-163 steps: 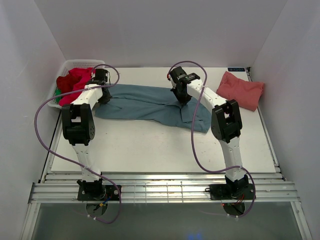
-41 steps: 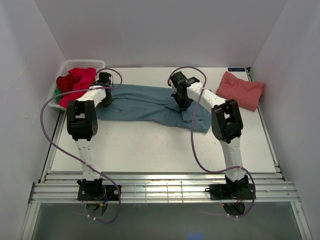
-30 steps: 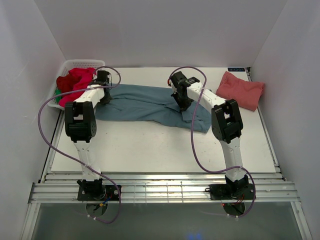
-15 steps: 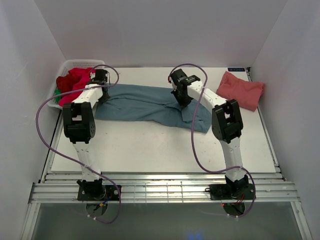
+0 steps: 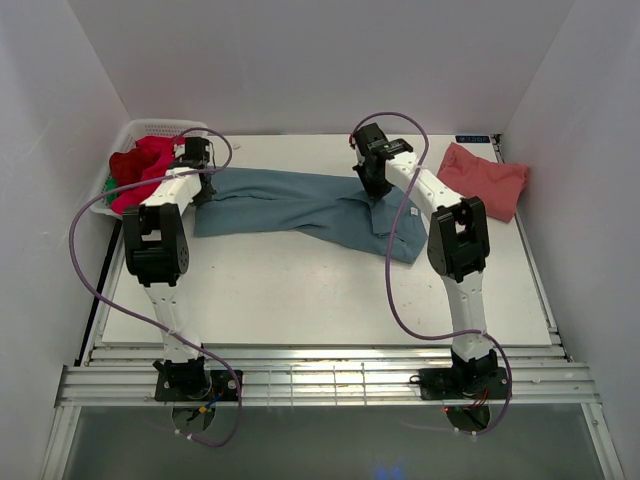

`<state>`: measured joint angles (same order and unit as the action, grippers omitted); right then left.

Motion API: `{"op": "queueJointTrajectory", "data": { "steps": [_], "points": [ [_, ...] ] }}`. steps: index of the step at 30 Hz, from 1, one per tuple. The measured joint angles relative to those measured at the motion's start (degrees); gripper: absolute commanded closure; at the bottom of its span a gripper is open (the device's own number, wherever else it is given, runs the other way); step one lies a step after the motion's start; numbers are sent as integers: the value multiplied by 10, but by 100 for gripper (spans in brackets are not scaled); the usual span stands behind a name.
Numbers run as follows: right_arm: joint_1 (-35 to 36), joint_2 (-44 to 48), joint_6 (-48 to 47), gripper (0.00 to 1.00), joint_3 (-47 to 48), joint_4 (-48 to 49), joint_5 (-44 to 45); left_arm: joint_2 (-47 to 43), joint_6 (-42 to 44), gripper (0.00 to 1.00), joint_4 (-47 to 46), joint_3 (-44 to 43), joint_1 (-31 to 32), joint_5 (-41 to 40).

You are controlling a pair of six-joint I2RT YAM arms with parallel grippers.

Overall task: Fold and stack the t-shirts
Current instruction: Fold the other side of the tshirt into a rectangle

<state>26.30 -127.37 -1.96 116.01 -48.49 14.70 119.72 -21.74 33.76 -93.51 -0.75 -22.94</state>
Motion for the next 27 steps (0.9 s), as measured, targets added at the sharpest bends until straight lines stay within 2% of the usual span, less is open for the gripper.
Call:
{"op": "queueJointTrajectory", "data": {
  "steps": [12,21,25,27],
  "points": [
    [-1,-49,-15,92,15,-5,0,33,-17,87,-9,-65,0,0],
    [-1,-50,-18,92,16,-7,-1,67,-18,87,-9,-120,0,3],
    [-1,-50,-19,92,16,-7,-3,85,-16,82,-9,-135,0,9],
    [-1,-50,-19,92,16,-5,-3,96,-14,75,-8,-141,0,12]
  ]
}}
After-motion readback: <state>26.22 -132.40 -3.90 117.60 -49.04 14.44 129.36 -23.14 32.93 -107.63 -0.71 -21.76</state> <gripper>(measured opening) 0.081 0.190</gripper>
